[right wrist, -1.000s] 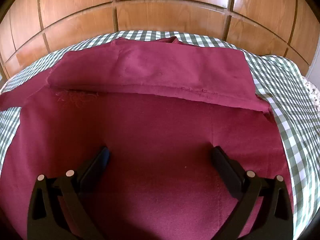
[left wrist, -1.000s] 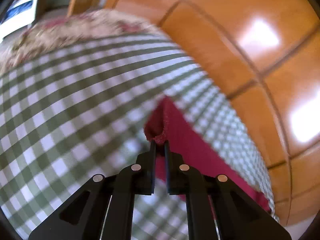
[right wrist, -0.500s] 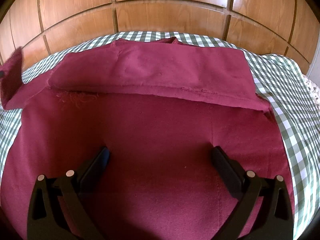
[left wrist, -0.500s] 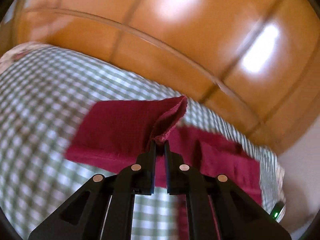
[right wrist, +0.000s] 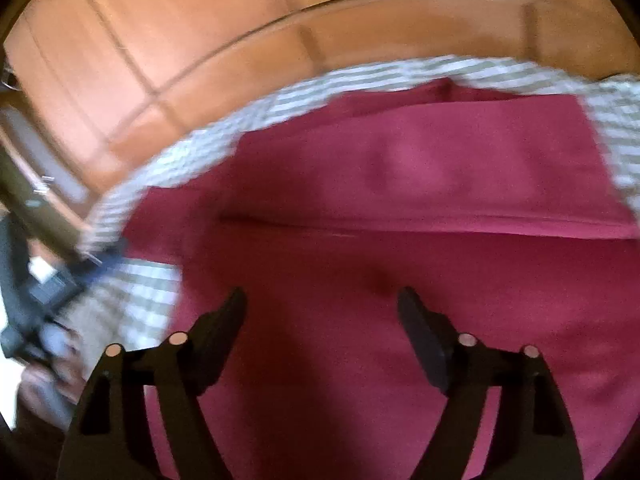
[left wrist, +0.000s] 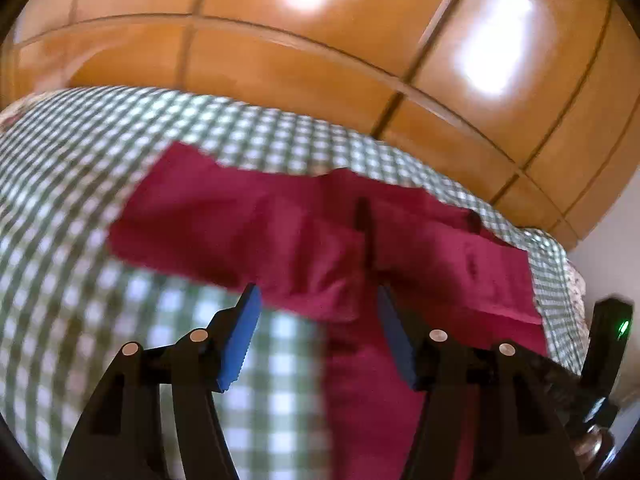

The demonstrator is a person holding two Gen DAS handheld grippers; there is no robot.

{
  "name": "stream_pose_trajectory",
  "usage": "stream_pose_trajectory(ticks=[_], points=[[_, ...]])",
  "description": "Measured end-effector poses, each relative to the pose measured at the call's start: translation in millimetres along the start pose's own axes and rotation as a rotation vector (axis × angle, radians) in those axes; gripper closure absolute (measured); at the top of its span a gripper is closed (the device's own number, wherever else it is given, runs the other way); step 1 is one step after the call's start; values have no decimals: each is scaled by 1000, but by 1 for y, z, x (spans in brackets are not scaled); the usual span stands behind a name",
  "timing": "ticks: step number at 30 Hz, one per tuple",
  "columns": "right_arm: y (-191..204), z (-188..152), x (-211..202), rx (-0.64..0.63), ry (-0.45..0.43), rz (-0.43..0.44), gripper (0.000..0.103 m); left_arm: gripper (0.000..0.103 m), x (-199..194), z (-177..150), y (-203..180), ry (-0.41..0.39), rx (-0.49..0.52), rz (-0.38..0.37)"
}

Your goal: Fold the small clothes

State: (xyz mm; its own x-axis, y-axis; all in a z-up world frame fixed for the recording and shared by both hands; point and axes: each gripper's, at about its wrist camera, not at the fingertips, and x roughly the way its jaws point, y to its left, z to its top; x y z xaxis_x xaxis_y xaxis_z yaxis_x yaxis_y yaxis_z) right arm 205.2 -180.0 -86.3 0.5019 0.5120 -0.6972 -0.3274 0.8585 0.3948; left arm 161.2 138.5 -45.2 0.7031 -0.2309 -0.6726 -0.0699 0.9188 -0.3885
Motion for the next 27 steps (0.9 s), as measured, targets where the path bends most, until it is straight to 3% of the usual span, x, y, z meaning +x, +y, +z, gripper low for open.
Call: stream_pose_trajectory(ticks=[4,6,8,10,11,12,16,20,27], points=[[41,25,42,68,96,215,33,45,-16,-12,32,-2,-60,60],[63,35,67,78,147,265,33,45,-23,-19,49,-1,-96,90],[81,43,92,82,180,238,38,44,-26,-24,60,8,-120,104],[97,50,117,79,212,194,59,38,-28,-29,69,12,-141,124],[106,53,126,51,218,141,81,36,-28,-31,72,10,-151,131],[112,55,128,22,215,114,95,36,-29,-32,74,10,-161,135],[138,59,91,-109,109,116,96,27,-29,-30,78,-2,-192,144],[148,79,32,-168,-44,137,97,27,-18,-21,65,7,-186,147],[106,111,-62,-184,-263,93,97,27,15,-1,31,38,-159,189]])
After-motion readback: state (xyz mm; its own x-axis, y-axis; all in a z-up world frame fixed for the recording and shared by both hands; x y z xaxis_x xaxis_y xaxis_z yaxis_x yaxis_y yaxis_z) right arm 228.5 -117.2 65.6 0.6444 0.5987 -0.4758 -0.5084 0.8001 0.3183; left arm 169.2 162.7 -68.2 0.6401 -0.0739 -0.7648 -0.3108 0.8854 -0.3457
